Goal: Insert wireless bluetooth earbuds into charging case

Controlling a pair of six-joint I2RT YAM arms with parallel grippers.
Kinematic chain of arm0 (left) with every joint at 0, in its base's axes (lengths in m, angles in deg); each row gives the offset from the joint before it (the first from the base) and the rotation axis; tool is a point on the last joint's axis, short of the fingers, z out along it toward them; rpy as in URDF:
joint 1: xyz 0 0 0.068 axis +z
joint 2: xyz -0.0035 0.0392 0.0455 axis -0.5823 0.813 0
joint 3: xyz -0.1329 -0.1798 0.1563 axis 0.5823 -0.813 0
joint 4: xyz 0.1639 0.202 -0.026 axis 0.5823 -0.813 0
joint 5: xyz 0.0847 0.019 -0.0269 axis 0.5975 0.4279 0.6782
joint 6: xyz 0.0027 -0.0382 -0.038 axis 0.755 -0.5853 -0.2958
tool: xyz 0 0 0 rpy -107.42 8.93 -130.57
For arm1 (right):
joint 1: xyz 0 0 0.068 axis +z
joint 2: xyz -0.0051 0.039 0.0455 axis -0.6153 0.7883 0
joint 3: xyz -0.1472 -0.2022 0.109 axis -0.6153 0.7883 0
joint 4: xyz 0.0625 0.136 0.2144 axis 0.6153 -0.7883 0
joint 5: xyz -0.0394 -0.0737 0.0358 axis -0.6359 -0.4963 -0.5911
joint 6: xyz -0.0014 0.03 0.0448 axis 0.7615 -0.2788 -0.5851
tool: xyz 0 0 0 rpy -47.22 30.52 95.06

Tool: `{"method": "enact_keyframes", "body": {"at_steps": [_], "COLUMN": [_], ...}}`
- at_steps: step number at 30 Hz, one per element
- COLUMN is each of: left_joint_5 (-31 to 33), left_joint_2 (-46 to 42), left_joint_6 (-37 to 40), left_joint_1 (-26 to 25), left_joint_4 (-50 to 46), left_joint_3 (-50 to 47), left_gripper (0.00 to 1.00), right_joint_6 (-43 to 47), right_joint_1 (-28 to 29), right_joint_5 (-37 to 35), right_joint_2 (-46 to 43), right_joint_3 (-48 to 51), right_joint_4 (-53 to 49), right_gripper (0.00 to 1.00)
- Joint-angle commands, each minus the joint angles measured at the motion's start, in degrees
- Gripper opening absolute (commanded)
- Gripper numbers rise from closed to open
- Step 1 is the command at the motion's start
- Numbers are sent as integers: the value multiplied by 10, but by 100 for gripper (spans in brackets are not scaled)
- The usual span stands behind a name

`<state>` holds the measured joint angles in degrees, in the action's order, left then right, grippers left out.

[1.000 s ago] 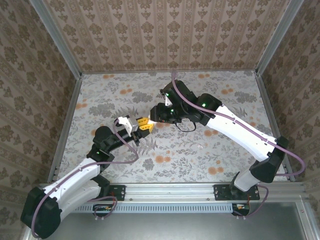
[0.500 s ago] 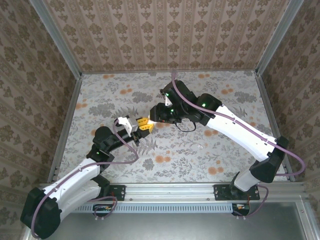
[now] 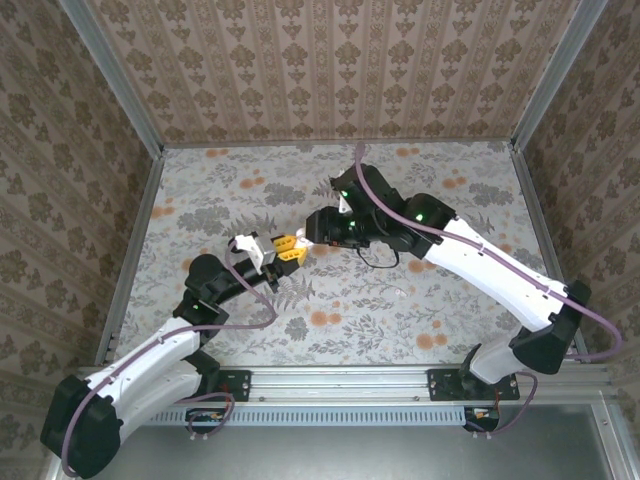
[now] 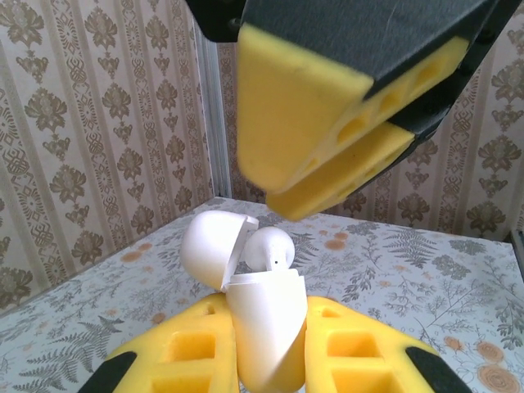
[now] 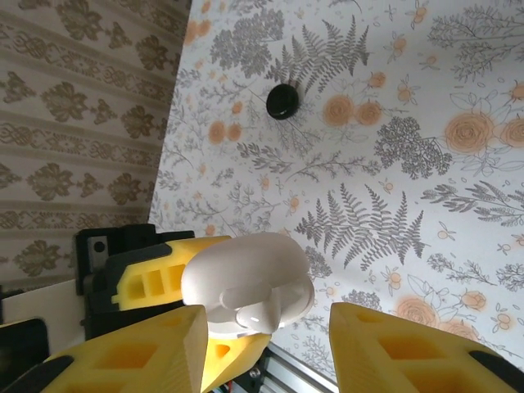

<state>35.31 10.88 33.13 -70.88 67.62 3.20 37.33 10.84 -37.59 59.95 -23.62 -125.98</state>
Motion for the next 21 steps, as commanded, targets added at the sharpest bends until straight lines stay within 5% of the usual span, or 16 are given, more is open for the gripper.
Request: {"method": "enact_keyframes", "body": {"at_steps": [1, 21], "left_joint_5": [6, 4], "left_joint_2": [-9, -7], "left_joint_6": [-2, -9], "left_joint_1": [-4, -4], "left_joint_4": [26, 30], "left_joint_3": [-7, -7], "left_gripper": [0, 0], "right_joint_6": [-12, -19], "right_joint_1": [0, 6], "right_joint_5": [-19, 13], "right_joint_2": [-22, 21], "right_joint_3": [9, 4], "right_joint_4": [15, 14], "right_gripper": [43, 38]}}
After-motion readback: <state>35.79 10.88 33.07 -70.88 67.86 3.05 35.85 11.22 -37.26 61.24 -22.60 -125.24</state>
